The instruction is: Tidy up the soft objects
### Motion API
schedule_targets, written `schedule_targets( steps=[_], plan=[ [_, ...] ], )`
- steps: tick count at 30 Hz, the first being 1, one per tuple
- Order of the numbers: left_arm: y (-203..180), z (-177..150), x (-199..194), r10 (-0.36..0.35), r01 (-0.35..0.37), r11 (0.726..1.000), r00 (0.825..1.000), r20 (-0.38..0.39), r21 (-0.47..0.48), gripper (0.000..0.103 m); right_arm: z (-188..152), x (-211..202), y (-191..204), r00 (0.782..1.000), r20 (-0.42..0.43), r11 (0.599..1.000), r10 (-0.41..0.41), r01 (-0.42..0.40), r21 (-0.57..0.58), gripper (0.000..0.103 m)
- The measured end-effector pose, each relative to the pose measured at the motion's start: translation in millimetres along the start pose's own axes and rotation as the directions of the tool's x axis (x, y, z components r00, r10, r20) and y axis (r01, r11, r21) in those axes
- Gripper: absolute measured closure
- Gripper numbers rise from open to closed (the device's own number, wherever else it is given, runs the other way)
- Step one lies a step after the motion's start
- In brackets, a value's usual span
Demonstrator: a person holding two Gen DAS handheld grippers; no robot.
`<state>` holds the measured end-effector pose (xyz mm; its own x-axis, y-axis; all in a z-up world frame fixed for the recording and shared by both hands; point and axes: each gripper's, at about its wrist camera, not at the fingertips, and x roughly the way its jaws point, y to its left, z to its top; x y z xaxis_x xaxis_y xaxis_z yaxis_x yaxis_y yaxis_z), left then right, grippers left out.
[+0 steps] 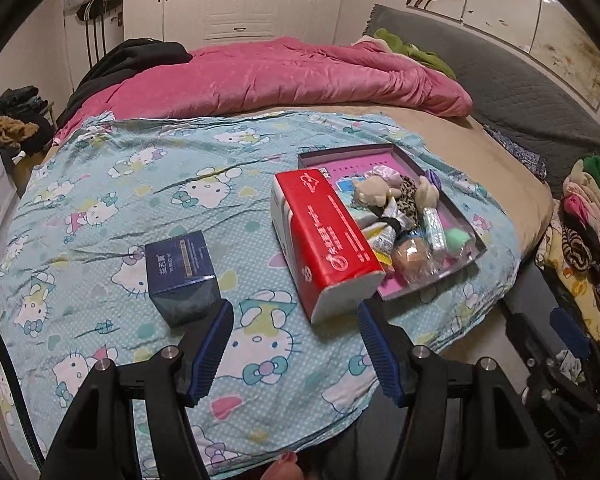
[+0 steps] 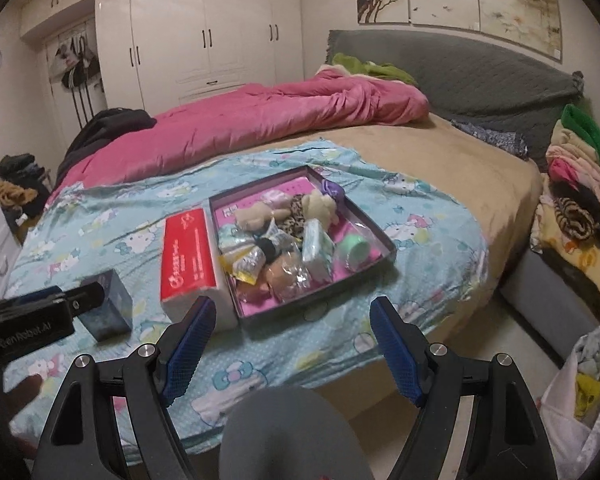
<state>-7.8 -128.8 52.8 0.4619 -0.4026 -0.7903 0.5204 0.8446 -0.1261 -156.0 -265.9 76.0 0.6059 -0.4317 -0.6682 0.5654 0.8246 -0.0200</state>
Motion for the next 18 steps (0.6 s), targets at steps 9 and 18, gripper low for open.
schedule_targets(
  steps=[9,18],
  plan=[
    [-8,-17,2,0.008,-0.008,1.0,1.0,-0.008,0.022,0.039,-9,-5,-4,1.0,0.014,1.0,0.0,0.0,0.005,0.023],
    [-15,-25,7,-0.008,0.008,1.0,1.0,-0.022,0.02,0.039,-17,-1,-6,1.0,0.008,1.0,-0.002,0.002,-0.005,0.023]
  ],
)
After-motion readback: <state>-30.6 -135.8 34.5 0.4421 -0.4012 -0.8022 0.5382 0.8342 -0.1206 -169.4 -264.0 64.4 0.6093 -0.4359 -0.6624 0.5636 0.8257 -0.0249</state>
